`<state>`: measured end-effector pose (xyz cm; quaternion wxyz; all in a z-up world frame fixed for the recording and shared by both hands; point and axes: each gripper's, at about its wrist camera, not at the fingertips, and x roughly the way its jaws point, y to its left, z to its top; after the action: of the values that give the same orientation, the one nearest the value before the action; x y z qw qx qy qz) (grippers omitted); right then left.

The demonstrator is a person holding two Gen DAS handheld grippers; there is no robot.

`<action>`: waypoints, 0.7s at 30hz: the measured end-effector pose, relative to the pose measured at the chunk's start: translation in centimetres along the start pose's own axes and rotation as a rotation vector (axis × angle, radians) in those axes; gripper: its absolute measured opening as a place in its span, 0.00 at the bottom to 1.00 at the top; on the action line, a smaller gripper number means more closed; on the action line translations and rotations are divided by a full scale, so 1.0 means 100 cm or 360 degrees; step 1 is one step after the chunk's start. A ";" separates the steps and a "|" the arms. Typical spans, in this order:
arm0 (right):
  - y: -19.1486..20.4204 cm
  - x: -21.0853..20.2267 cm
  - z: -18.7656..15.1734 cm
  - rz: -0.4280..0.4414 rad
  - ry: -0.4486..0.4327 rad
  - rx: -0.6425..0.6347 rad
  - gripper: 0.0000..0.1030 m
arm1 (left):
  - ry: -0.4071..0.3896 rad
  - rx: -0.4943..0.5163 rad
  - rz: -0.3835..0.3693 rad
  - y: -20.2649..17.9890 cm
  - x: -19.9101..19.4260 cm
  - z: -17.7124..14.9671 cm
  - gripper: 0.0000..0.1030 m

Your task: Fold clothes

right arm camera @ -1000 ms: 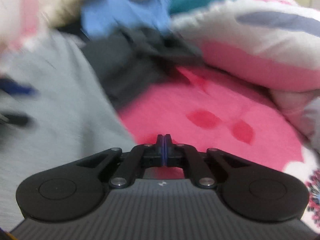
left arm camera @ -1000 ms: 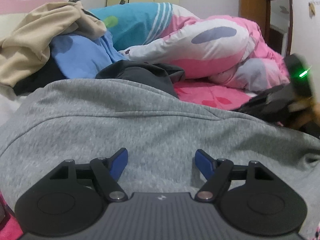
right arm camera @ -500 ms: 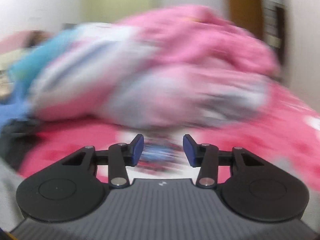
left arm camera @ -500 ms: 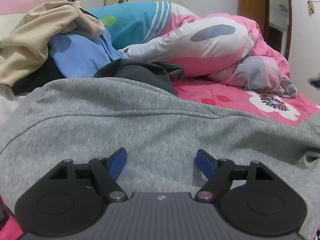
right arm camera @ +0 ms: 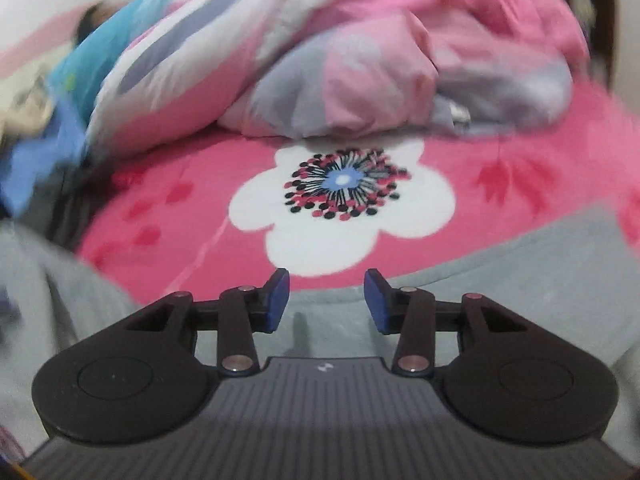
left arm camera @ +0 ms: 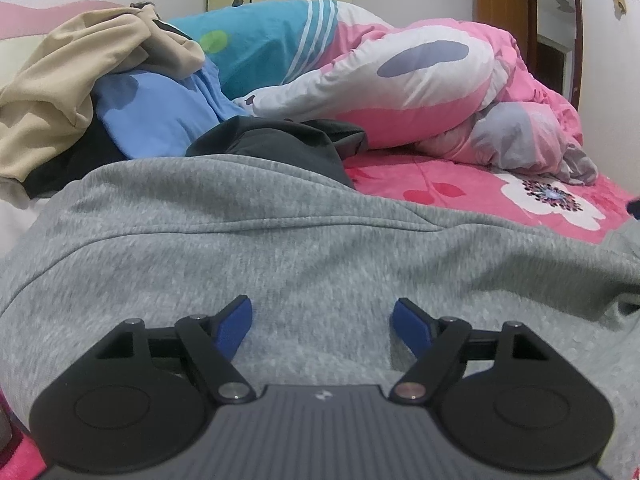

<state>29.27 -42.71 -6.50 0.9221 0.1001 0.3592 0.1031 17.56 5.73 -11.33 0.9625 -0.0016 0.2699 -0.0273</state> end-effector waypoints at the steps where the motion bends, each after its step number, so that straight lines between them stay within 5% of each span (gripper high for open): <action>1: 0.002 0.005 0.006 0.0014 0.0040 0.0060 0.42 | 0.0000 0.0001 0.0000 0.000 0.000 0.000 0.78; 6: 0.018 0.025 0.022 0.0051 0.0367 0.0213 0.54 | 0.0002 0.0007 0.0002 -0.001 0.001 0.001 0.78; 11: 0.017 0.049 0.023 -0.0134 0.0661 0.0551 0.54 | -0.0006 -0.0007 -0.0011 0.000 0.000 0.000 0.78; 18: 0.018 0.079 0.021 -0.0357 0.0805 0.0771 0.60 | -0.0049 -0.0139 -0.0121 0.017 -0.004 -0.002 0.78; 20: 0.024 0.080 0.020 -0.0404 0.0808 0.0730 0.52 | -0.0059 -0.0174 -0.0151 0.022 -0.004 -0.002 0.78; 21: 0.026 0.079 0.019 -0.0435 0.0807 0.0700 0.36 | -0.0063 -0.0189 -0.0164 0.023 -0.004 -0.003 0.78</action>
<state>35.91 -38.32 -9.50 0.7654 0.2185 0.6001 -0.0793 17.18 8.10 -11.38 0.9632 -0.0731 0.2515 -0.0606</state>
